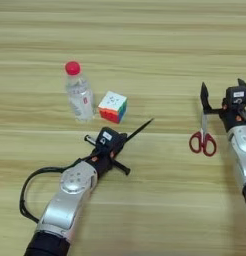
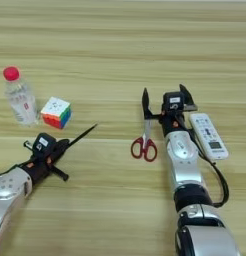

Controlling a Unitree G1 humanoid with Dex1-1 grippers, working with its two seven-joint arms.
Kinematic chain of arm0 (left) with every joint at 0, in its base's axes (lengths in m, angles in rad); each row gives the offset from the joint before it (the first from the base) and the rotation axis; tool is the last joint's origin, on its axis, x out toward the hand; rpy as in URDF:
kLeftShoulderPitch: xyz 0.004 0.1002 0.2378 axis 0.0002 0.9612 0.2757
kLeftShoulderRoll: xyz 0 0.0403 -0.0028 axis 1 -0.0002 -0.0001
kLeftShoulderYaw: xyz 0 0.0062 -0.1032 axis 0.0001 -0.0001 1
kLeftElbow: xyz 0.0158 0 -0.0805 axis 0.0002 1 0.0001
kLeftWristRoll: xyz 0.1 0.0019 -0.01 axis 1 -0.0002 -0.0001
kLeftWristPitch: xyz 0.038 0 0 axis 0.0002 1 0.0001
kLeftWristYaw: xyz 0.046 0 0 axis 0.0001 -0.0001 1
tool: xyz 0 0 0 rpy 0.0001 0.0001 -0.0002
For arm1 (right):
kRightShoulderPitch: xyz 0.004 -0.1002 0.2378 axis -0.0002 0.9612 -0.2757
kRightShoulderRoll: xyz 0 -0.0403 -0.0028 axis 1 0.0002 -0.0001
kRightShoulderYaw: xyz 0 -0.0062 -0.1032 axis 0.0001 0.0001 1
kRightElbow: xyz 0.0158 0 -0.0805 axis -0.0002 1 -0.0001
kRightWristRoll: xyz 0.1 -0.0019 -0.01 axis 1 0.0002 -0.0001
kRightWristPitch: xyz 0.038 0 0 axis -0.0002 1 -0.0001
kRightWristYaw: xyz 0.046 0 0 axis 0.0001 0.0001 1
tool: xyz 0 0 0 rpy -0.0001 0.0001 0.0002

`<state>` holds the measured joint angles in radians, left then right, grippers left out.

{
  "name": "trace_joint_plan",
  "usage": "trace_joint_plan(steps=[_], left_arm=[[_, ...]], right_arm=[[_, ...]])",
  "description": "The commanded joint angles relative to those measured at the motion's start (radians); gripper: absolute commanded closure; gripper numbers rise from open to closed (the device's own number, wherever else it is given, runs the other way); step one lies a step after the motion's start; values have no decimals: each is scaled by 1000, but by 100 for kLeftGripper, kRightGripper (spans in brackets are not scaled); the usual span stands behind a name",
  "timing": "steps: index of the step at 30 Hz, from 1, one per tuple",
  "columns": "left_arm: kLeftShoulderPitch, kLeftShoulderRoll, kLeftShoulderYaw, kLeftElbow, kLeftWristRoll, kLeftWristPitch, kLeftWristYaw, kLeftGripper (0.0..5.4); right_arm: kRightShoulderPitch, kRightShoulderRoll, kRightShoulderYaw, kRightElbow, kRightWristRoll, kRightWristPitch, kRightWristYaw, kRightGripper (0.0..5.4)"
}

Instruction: Move the objects on the table

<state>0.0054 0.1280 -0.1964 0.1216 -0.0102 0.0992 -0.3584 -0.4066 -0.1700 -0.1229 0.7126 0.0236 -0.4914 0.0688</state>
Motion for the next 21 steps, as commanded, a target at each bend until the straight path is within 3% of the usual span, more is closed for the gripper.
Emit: trace_joint_plan(steps=[1,12,21], left_arm=[[19,12,1,37,4,30,-3,537],[2,39,3,39,14,37,-15,537],[19,57,6,31,16,39,-20,537]], right_arm=[[-12,2,-2,6,-2,4,-10,0],[-16,7,1,6,-5,5,-16,0],[-12,7,4,-2,-4,6,-21,0]])
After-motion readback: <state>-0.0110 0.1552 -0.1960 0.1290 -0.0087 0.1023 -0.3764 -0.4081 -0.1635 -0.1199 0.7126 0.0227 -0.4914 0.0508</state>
